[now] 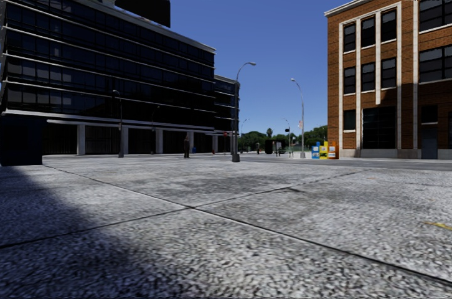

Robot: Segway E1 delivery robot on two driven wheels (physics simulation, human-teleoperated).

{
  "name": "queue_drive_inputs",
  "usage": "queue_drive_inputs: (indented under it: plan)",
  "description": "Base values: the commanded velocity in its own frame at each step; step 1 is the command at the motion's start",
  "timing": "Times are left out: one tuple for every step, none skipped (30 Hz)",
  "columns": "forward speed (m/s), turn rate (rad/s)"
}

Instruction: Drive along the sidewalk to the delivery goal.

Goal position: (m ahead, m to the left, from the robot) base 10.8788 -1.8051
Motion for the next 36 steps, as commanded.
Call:
queue_drive_inputs:
  plan:
    - [2.00,0.48]
    - [2.00,0.48]
    - [2.00,0.48]
    - [2.00,0.48]
    - [2.00,0.48]
    - [2.00,0.47]
    - [2.00,0.34]
    - [2.00,0.00]
    - [2.00,0.00]
    - [2.00,0.00]
    - [2.00,0.00]
    - [2.00,0.00]
    - [2.00,0.00]
    - [2.00,0.00]
    - [2.00,0.00]
    - [2.00,0.00]
    - [2.00,0.00]
    - [2.00,0.00]
    - [2.00,0.00]
    - [2.00,0.00]
    - [2.00,0.00]
    - [2.00,0.00]
    - [2.00,0.00]
    - [2.00,0.00]
    - [2.00,0.00]
    - [2.00,0.00]
    - [2.00,0.00]
    - [2.00,0.00]
    - [2.00,0.00]
    - [2.00,0.00]
    - [2.00,0.00]
    - [2.00,0.00]
    - [2.00,0.00]
    - [2.00,0.00]
    - [2.00,0.00]
    - [2.00,0.00]
